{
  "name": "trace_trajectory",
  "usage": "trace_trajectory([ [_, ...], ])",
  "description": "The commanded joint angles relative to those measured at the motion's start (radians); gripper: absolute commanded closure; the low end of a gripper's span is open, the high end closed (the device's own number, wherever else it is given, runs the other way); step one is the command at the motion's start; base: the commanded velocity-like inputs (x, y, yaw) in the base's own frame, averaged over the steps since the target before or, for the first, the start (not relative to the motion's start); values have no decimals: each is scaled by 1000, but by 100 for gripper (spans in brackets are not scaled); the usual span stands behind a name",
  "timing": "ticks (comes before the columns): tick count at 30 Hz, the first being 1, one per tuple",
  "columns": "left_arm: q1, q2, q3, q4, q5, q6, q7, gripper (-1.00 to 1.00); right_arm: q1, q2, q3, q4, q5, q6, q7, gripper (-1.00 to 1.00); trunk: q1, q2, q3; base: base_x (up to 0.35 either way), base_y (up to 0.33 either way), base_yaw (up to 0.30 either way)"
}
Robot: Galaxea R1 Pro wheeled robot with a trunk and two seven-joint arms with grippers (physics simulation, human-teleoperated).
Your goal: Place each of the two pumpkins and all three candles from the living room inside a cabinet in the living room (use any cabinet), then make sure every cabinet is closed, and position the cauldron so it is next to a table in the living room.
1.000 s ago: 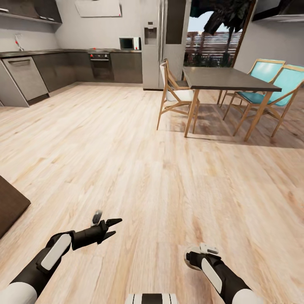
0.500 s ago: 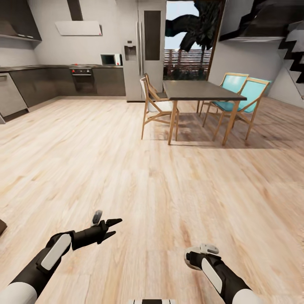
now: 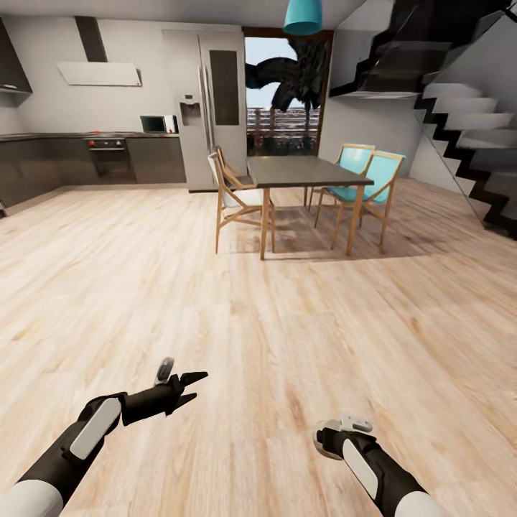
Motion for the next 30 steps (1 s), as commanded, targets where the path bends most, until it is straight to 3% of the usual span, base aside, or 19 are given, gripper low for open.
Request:
trace_trajectory([
  [1,0,1,-2,0,2,2,-2,-100,0,-1,8,-2,-10,3,-9,100,-1,0,3,0,0,-105],
  [6,0,1,-2,0,1,2,-2,-100,0,-1,8,-2,-10,3,-9,100,-3,1,23,0,0,-92],
  [16,0,1,-2,0,2,2,-2,-100,0,-1,8,-2,-11,3,-9,100,-7,4,61,0,0,-272],
  [30,0,1,-2,0,3,2,-2,-100,0,-3,7,0,-12,3,-9,100,-61,102,105,0,0,-289],
])
